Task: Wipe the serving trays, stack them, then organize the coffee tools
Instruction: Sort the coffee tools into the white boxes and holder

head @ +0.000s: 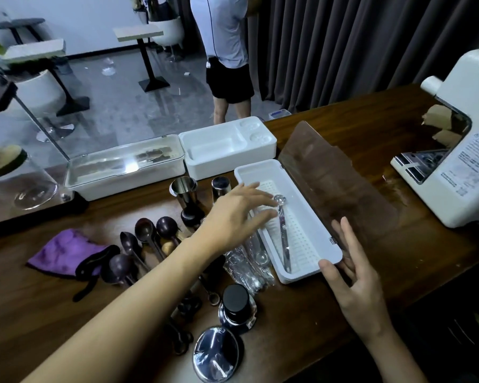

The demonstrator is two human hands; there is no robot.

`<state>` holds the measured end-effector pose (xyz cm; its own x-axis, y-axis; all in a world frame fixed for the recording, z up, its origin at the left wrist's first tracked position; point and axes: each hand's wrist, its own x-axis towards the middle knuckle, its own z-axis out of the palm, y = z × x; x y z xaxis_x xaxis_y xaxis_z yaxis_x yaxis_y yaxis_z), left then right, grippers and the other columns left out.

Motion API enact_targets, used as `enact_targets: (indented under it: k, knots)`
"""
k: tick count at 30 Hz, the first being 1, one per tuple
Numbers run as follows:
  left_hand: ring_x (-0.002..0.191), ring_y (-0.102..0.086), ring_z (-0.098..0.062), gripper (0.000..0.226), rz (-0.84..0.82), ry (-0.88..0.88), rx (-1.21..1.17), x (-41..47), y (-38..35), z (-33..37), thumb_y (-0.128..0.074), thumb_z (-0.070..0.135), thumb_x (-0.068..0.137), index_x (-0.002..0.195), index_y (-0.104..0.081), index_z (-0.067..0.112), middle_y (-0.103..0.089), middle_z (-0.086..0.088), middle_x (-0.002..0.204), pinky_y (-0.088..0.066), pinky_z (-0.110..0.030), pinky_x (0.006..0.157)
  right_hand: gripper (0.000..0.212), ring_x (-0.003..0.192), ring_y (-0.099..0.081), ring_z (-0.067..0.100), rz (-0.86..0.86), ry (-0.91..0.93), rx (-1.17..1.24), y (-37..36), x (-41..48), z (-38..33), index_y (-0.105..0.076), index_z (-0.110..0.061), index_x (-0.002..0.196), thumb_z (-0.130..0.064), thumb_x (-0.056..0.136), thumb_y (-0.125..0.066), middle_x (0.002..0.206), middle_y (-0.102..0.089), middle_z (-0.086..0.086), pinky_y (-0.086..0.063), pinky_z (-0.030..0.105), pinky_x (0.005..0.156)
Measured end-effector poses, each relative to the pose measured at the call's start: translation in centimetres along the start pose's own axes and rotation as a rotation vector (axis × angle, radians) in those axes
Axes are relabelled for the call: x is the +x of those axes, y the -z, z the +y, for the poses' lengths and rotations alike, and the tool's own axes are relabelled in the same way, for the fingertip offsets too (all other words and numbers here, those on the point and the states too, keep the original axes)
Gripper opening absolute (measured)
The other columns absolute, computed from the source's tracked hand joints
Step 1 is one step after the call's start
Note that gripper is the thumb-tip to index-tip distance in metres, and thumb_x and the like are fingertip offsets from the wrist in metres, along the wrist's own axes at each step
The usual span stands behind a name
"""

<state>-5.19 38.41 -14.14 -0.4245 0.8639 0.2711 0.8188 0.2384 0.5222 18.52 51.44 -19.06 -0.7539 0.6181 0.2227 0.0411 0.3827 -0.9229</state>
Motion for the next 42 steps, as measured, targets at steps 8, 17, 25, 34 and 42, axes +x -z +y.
enact_targets:
  k: [8,17,25,34,42]
  knots:
    - [0.088,-0.061,0.002,0.02,0.044,0.195,0.003,-4.7,0.5,-2.7,-0.06,0.038,0.1,0.117,-0.072,0.037,-0.069,0.017,0.102,-0.052,-0.03,0.081,0.072,0.141,-0.037,-0.004,0.0,0.016,0.009,-0.1,0.0,0.1,-0.023,-0.046,0.156,-0.039,0.096,-0.062,0.154,-0.037,-0.029,-0.042,0.015,0.103]
    - [0.086,-0.065,-0.005,0.02,-0.148,0.374,-0.101,-2.8,0.7,-2.7,-0.063,0.042,0.098,0.113,-0.075,0.045,-0.075,0.013,0.101,-0.048,-0.025,0.074,0.073,0.14,-0.041,-0.002,-0.001,0.011,0.029,0.0,0.0,0.2,-0.025,-0.047,0.155,-0.035,0.093,-0.062,0.153,-0.039,-0.027,-0.041,0.016,0.106]
    - [0.086,-0.066,-0.001,0.013,-0.132,0.494,-0.131,-2.0,0.0,-2.0,-0.077,0.044,0.086,0.096,-0.081,0.036,-0.076,0.016,0.093,-0.054,-0.026,0.079,0.073,0.141,-0.041,0.001,-0.003,0.016,0.034,0.1,0.0,0.2,-0.025,-0.048,0.154,-0.037,0.091,-0.059,0.154,-0.039,-0.026,-0.042,0.019,0.107]
    - [0.075,-0.073,-0.011,0.009,0.01,0.466,-0.412,-3.6,0.7,-2.2,-0.08,0.027,0.088,0.093,-0.077,0.021,-0.076,0.005,0.081,-0.058,-0.026,0.077,0.074,0.141,-0.04,0.0,-0.016,0.003,0.008,0.1,0.0,0.2,-0.023,-0.049,0.155,-0.028,0.094,-0.06,0.154,-0.038,-0.027,-0.042,0.024,0.108]
    - [0.08,-0.072,-0.033,0.015,0.046,0.534,-0.583,-3.5,0.2,-2.9,-0.064,-0.006,0.093,0.096,-0.067,0.008,-0.065,-0.009,0.081,-0.062,-0.047,0.079,0.069,0.14,-0.038,-0.004,-0.016,-0.005,-0.015,-0.1,0.1,0.2,-0.024,-0.048,0.155,-0.035,0.097,-0.06,0.153,-0.038,-0.03,-0.043,0.019,0.106]
